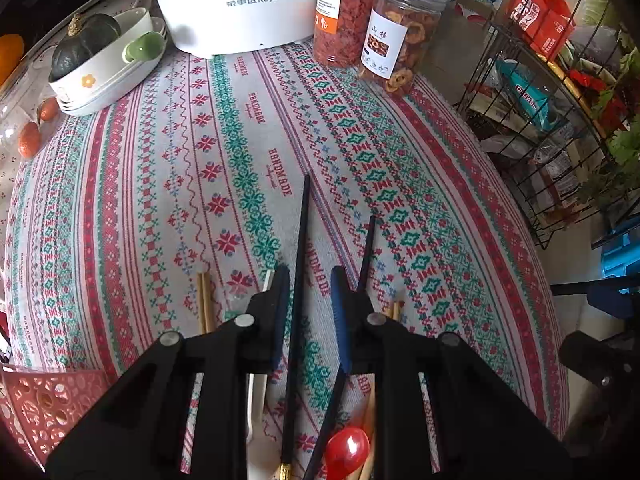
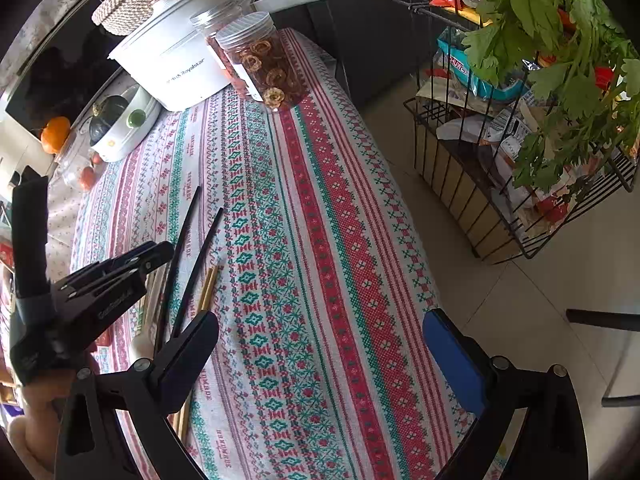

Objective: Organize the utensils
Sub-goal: 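Grasp a black chopstick from the pile with the left tool and lift it, then grasp the other black chopstick with the right tool while the left tool holds its black chopstick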

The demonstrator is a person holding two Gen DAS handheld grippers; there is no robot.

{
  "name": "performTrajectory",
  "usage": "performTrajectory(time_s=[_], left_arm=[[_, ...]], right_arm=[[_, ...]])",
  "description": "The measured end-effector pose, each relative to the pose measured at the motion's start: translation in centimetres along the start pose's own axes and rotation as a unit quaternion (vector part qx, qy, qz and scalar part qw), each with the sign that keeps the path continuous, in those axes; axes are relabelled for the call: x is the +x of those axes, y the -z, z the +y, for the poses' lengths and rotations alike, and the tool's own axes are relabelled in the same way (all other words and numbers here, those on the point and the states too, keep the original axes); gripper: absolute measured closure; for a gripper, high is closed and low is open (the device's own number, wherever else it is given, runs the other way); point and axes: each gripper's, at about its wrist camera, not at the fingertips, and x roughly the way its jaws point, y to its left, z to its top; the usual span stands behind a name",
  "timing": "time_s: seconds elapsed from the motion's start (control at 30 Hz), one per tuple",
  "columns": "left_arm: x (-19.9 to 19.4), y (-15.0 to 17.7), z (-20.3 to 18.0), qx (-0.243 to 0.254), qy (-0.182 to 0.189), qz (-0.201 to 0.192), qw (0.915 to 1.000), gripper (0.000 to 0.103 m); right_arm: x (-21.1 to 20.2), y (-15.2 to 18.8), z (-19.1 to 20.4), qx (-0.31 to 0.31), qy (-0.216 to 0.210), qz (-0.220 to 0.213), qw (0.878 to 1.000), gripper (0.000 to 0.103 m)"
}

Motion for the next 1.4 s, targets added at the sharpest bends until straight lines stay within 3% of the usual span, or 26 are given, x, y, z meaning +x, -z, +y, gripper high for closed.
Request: performTrajectory(time_s=[0.17,0.33,0.4,0.5,0.9,1.17,1.4], left_arm=[[2.2,-1.1,-0.3,0.001,-0.019,0.024,0.9995,0.080],[2.2,-1.2,-0.7,0.000,-0.024,0.022,0.9995,0.081],[2.2,-1.3,-1.1,0.008,-0.024,0.025,0.9994,0.096],[1.9,-1.4,-1.7,0.027,-0.040,0.026,0.9985,0.097],[-8.1,1.4,0.1,0.052,-0.034,-0.064,0.9960,0.097],[-13.8,6.1,3.1,0.059,-0.009,-0.137,0.9888,0.097],[-17.9,10.2,6.0,0.036,0.022,-0.193,0.9804,0.097]], right_arm=[[0.2,-0.7,-0.2,-0.002,0.000,-0.003,1.000,0.000],[0.8,-1.1,-0.6,0.007,0.002,0.003,1.000,0.000],[1.0,-1.2,-0.8,0.007,0.005,0.005,1.000,0.000],[1.0,-1.1,-0.9,0.009,0.005,0.006,1.000,0.000],[0.2,-0.4,0.1,-0.002,0.012,-0.002,1.000,0.000],[0.2,0.1,1.9,-0.023,0.015,-0.002,1.000,0.000],[1.5,0.0,4.3,-0.055,0.016,0.003,0.998,0.000]])
